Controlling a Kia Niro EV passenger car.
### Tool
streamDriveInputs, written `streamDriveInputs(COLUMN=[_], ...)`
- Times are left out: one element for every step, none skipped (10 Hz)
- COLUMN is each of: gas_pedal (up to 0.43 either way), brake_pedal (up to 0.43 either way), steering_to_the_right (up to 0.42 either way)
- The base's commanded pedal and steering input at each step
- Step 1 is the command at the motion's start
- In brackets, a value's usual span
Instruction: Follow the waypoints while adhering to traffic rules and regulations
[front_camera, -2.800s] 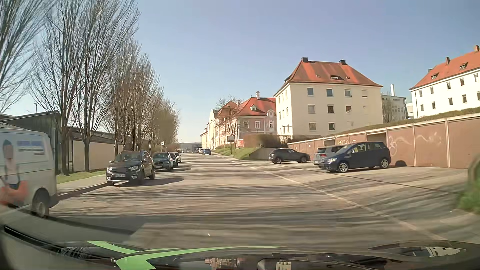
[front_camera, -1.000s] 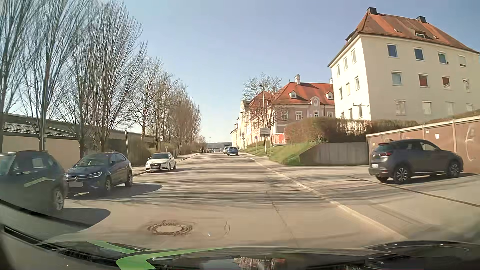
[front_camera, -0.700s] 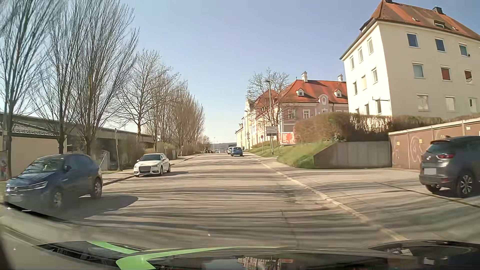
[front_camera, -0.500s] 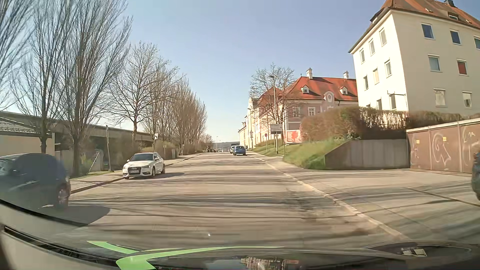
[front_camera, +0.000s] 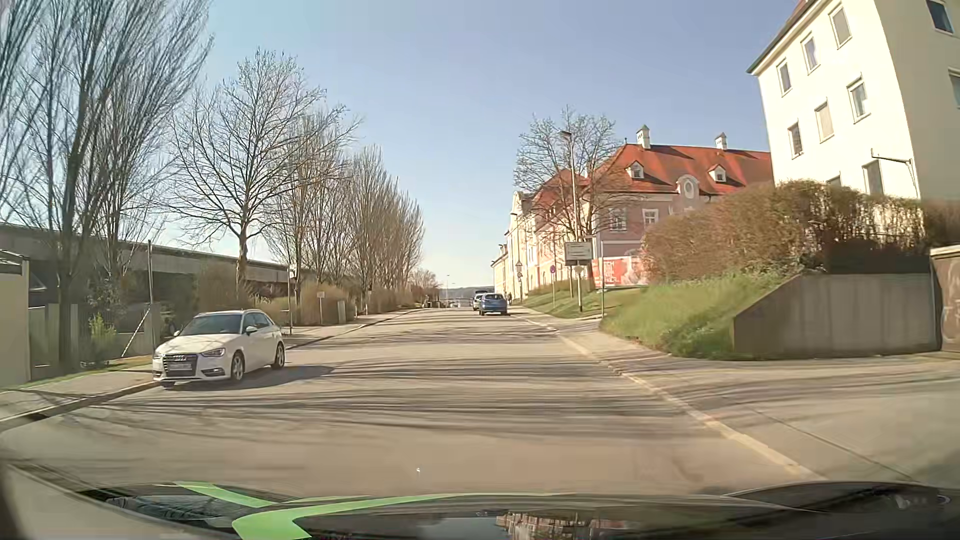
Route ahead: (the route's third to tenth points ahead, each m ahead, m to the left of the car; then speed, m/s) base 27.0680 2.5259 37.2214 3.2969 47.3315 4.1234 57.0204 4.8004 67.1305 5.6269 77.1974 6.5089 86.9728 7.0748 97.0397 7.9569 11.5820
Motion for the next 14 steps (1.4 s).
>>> streamDriveInputs(gas_pedal=[0.130, 0.130, 0.130, 0.130, 0.130, 0.130, 0.130, 0.130, 0.130, 0.130, 0.130, 0.130, 0.130, 0.130], brake_pedal=[0.000, 0.000, 0.000, 0.000, 0.000, 0.000, 0.000, 0.000, 0.000, 0.000, 0.000, 0.000, 0.000, 0.000], steering_to_the_right=[-0.028, -0.028, -0.028, -0.029, -0.030, -0.031, -0.032, -0.032, -0.031, -0.032, -0.032, -0.031, -0.029, -0.026])
